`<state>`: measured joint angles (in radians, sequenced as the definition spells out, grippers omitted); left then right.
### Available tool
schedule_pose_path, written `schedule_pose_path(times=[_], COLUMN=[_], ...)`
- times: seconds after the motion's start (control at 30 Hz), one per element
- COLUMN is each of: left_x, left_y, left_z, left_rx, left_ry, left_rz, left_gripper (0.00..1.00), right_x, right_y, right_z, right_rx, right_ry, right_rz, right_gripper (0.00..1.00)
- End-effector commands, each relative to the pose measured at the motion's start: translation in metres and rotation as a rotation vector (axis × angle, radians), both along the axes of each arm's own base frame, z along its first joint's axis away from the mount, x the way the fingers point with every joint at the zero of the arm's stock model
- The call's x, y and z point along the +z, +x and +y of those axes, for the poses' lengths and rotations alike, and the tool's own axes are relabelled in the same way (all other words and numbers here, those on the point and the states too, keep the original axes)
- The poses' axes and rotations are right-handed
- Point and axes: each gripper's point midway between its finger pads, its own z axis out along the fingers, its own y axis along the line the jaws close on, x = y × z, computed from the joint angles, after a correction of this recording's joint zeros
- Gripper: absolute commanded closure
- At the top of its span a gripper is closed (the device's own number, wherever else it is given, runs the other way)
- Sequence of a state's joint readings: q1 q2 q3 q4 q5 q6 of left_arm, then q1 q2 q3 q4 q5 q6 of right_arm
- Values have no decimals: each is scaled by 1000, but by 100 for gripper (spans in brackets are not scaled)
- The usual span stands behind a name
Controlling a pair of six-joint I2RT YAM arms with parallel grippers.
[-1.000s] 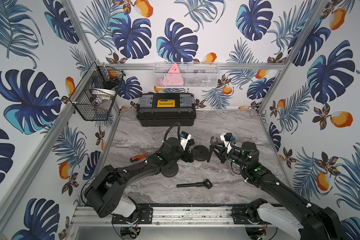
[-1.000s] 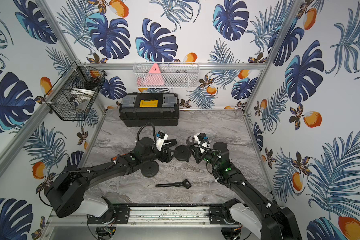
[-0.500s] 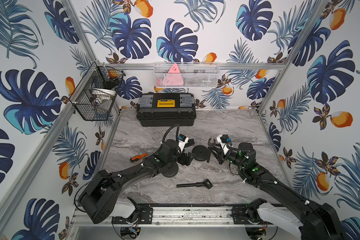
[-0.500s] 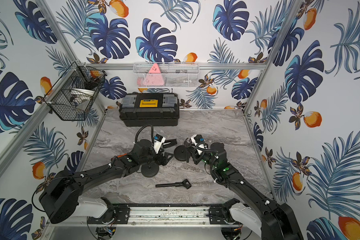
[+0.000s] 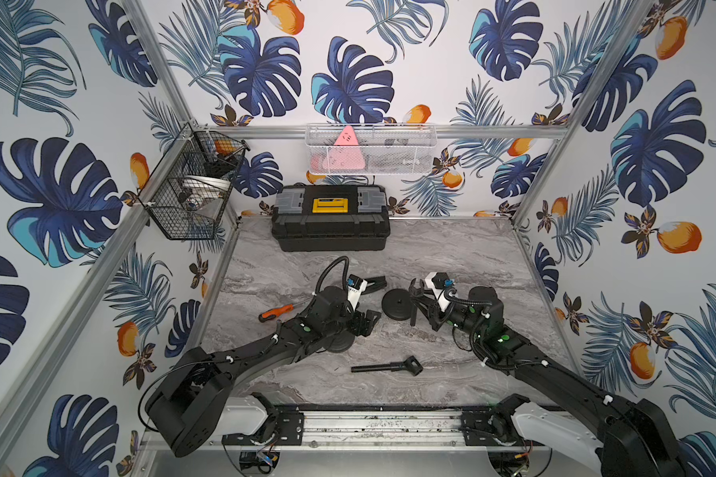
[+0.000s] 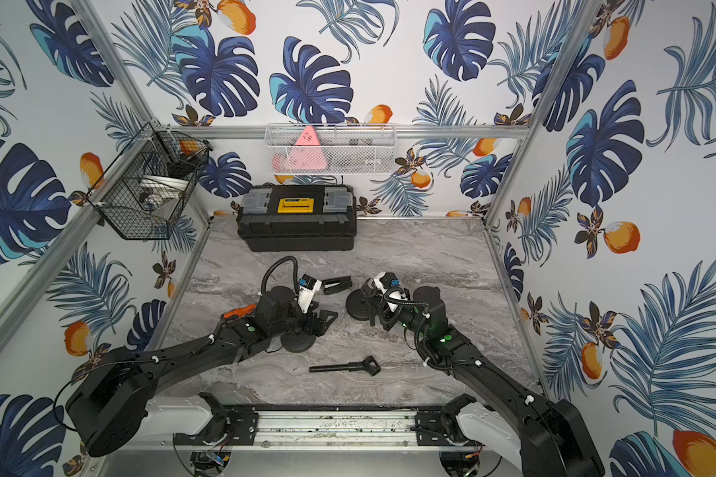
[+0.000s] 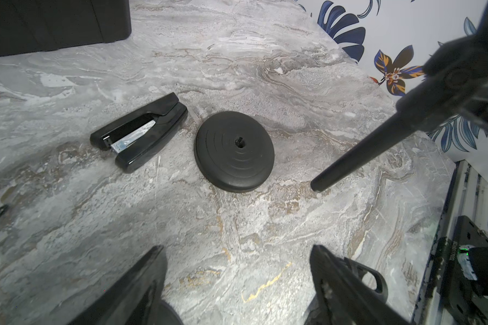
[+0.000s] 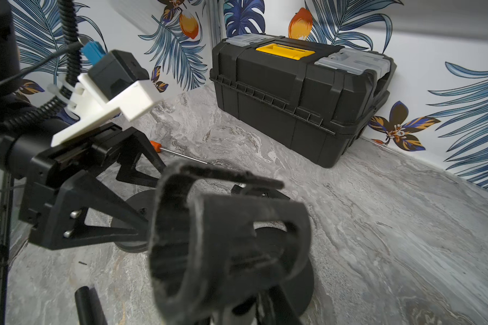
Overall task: Assemble a microphone stand
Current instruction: Hold the microphone stand pole at the microphone stand base.
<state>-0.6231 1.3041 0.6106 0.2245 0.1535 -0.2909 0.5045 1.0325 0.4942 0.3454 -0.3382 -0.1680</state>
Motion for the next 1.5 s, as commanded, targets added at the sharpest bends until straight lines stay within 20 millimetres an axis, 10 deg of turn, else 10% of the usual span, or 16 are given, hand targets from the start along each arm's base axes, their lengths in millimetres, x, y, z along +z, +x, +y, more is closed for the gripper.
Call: schedule_pose_path(times=[0.0, 0.63, 1.47], left_x=[17, 27, 31], left_y=[5, 30, 44], left_z=[-3, -24, -49], left_rx=[-5, -33, -160], left_ry=[-38, -96, -71], left_rz=[-62, -233, -428], left_gripper=[16, 19, 24], right_x=[11, 29, 1], right_y=[2, 60, 75], right_z=[5, 17, 10], right_rx=[11, -46, -27], right_ry=[26, 63, 155], right_rz=[-77, -248, -179], right_gripper=[96, 93, 94])
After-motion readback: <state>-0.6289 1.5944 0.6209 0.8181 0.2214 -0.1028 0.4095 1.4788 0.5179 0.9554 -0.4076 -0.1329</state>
